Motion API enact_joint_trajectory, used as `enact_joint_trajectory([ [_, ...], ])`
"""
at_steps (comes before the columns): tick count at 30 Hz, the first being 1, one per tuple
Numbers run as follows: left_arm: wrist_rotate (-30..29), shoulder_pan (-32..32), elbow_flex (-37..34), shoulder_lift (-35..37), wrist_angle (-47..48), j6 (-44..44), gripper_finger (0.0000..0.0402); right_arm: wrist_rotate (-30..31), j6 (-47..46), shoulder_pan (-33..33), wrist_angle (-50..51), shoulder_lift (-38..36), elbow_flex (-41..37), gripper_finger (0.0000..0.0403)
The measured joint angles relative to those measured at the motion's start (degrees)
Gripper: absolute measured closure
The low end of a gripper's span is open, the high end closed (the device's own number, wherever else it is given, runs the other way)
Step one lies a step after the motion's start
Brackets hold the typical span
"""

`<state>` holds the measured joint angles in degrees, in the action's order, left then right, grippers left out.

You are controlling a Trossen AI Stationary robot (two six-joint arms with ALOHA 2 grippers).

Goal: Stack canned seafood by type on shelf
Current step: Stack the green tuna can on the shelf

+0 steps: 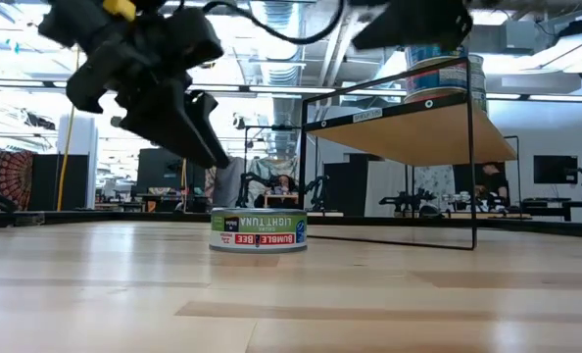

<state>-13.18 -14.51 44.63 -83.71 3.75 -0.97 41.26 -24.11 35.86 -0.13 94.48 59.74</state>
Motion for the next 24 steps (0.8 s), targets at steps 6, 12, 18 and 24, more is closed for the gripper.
enact_joint_trajectory([
  [6, 1.08, 4.12, -6.89, 3.03, -7.74, -1.97, 0.0243, -3.12, 1.96, -3.7, 0.59, 2.92, 0.28, 0.0132],
  [12, 1.75, 8.85, -9.53, 3.0, -9.08, -2.28, 0.0244, -12.91, 0.15, -9.79, 1.01, 7.87, 0.29, 0.0132],
  [18, 5.76, 10.41, -11.04, 2.63, -10.05, 0.21, 0.0244, -20.67, -4.4, -13.44, 1.88, 10.89, 0.25, 0.0132],
  [24, 9.05, 7.24, -10.68, -2.88, -17.73, 1.58, 0.0244, -21.6, -5.43, -13.93, 4.25, 10.9, 0.25, 0.0132],
])
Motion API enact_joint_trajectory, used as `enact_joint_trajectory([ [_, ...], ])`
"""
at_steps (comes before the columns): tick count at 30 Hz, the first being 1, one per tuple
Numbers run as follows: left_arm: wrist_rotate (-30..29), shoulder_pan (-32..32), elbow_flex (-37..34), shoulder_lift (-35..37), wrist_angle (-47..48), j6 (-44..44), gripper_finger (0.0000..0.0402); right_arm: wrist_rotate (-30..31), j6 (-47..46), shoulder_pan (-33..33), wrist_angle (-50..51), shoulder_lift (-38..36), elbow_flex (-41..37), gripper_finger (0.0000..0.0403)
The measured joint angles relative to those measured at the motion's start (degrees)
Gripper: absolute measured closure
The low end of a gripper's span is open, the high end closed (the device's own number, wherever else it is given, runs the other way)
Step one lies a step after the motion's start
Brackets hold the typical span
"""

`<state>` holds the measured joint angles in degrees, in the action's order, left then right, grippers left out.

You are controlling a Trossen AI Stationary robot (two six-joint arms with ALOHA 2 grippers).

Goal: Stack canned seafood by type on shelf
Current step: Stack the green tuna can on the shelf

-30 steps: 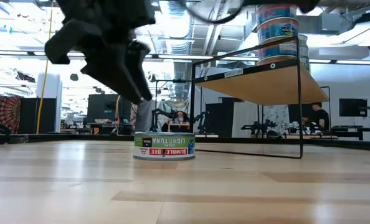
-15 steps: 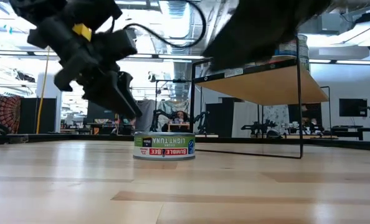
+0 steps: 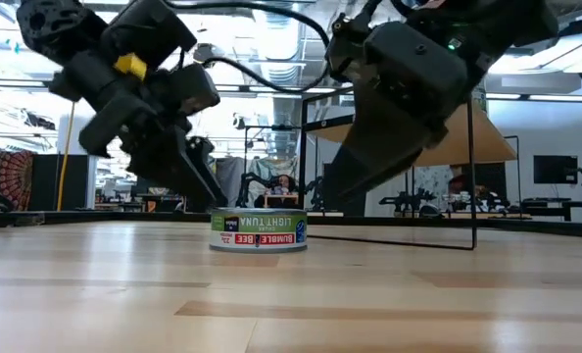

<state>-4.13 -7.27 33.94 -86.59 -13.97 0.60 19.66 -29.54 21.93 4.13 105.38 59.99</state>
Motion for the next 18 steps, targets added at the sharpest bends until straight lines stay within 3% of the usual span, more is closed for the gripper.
enact_joint_trajectory([
  [4, -1.19, -1.84, 0.04, -5.11, -6.11, -0.57, 0.0244, 0.22, -0.01, -0.28, -0.22, 1.97, 0.11, 0.0132],
  [9, -3.81, -2.23, 0.01, -6.51, -6.04, 1.92, 0.0244, 0.99, -0.45, -0.42, -0.37, 6.28, 1.53, 0.0132],
  [18, 1.94, -3.64, -0.02, -7.29, -9.39, 0.14, 0.0244, 2.58, 1.3, -1.68, -0.68, 10.17, 6.2, 0.0132],
])
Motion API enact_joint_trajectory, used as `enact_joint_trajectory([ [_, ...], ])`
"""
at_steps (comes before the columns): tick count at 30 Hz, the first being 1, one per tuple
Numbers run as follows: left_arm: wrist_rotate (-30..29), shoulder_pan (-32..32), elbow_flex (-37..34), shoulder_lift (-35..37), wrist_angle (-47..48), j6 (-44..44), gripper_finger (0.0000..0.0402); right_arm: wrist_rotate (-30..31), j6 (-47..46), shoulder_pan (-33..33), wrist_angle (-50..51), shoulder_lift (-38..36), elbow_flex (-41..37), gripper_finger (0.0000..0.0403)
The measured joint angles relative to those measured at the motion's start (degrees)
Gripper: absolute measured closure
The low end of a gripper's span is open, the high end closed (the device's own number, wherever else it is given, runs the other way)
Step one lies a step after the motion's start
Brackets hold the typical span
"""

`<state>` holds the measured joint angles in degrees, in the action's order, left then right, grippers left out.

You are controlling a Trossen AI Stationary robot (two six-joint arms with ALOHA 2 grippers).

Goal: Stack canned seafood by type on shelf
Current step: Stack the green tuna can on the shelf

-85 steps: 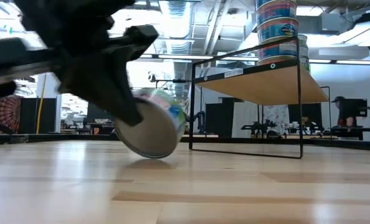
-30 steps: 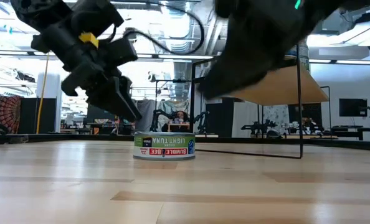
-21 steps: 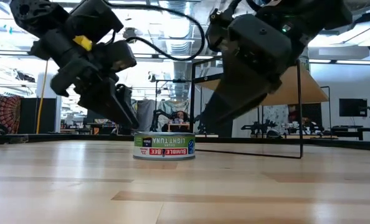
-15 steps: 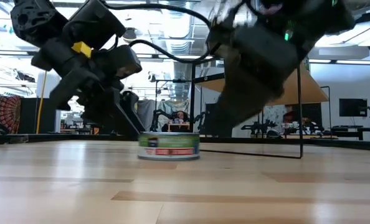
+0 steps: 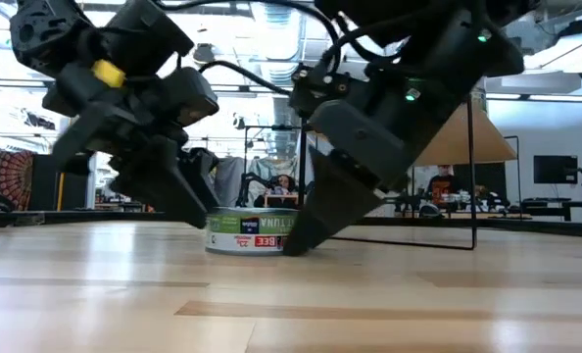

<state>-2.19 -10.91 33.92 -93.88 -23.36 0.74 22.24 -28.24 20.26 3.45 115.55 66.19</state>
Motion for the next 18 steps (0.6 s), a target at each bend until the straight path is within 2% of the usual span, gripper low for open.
enact_joint_trajectory([
  [12, -5.36, -2.92, -0.27, 0.1, 2.8, -3.09, 0.0244, 4.6, 6.83, -0.44, 4.64, -0.15, 9.1, 0.0132],
  [18, -6.03, -2.92, -0.27, 0.1, 2.36, -3.05, 0.0244, 6.86, 9.34, -0.46, 2.93, -0.32, 11.42, 0.0132],
])
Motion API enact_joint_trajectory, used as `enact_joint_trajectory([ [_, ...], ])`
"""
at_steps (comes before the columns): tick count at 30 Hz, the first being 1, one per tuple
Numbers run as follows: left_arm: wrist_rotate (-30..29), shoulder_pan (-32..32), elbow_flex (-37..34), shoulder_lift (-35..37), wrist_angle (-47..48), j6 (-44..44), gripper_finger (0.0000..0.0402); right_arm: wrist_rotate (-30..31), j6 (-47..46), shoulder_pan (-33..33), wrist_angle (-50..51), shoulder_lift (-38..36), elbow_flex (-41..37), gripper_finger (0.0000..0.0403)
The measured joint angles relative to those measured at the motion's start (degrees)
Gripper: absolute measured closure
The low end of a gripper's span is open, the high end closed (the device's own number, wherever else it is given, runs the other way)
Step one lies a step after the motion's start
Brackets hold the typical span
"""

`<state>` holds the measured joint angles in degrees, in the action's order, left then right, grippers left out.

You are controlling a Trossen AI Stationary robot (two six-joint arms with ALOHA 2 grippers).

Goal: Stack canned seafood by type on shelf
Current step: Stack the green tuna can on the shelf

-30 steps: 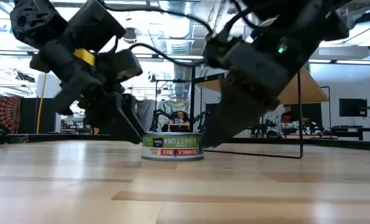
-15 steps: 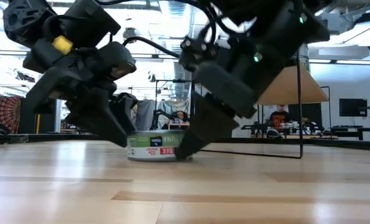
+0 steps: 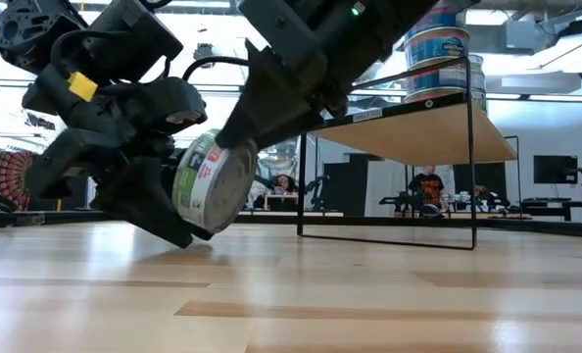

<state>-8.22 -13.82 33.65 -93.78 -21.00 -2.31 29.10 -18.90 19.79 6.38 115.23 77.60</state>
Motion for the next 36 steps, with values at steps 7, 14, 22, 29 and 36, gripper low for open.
enact_joint_trajectory([
  [7, -0.69, 0.09, 0.04, -0.02, -0.1, 1.11, 0.0244, 0.12, 0.59, -0.37, 0.08, -0.01, 0.11, 0.0132],
  [14, 1.08, -0.02, 0.13, 0.0, 0.36, 1.9, 0.0244, -0.39, 1.46, -0.39, -1.39, 0.08, 0.02, 0.0132],
  [22, 1.41, -0.07, 0.93, 0.0, 2.33, 1.05, 0.0244, -0.8, 2.93, -0.87, -3.54, 0.19, -0.11, 0.0132],
  [29, 0.47, -0.31, 4.39, 0.19, 9.81, 0.78, 0.0244, -1.09, 3.69, -0.92, -3.86, 0.34, -0.16, 0.0132],
  [36, 0.18, -0.31, 4.63, 1.76, 13.4, 1.46, 0.0244, -1.55, 3.31, -0.98, -2.74, 0.54, -0.24, 0.0132],
])
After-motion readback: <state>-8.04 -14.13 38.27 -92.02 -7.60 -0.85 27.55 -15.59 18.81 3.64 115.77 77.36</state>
